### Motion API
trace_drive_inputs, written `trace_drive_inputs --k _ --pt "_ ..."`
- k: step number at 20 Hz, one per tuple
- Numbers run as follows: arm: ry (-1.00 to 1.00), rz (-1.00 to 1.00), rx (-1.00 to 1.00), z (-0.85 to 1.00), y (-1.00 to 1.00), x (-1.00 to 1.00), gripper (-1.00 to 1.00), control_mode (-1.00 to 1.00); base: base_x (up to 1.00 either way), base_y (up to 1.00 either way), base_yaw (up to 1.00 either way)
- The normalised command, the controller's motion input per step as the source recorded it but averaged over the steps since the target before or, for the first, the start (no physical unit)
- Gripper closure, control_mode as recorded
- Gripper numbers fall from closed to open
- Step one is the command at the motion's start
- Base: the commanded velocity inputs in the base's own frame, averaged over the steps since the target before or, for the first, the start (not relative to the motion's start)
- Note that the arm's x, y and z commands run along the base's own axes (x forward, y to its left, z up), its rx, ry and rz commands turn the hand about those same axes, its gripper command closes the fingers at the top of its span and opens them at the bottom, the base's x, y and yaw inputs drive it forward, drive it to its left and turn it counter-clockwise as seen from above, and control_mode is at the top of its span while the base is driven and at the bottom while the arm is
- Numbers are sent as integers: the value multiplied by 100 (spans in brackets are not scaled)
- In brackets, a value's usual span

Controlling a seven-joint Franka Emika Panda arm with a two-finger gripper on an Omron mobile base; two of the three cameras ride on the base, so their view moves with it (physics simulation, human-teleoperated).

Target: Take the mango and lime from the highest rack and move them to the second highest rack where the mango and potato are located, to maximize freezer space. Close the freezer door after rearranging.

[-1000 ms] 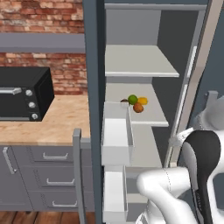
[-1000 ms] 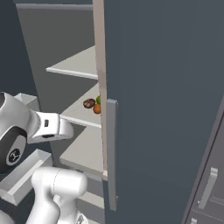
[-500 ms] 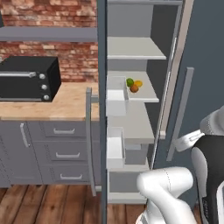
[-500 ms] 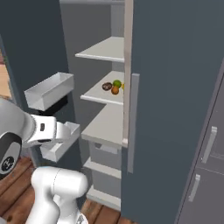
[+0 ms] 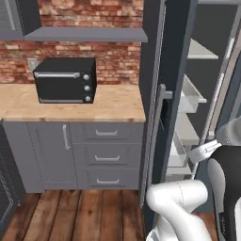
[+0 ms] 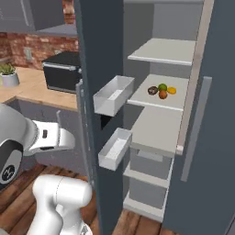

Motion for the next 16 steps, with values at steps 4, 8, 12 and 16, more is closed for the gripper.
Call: trace_drive_inputs --k 4,8,12,16 --pt "0 0 0 0 0 0 -100 100 6 99 -24" --pt "0 0 0 0 0 0 -100 100 23 87 -54" --pt "0 0 0 0 0 0 -100 100 35 90 -63" --pt "0 0 0 0 0 0 -100 100 41 86 -65"
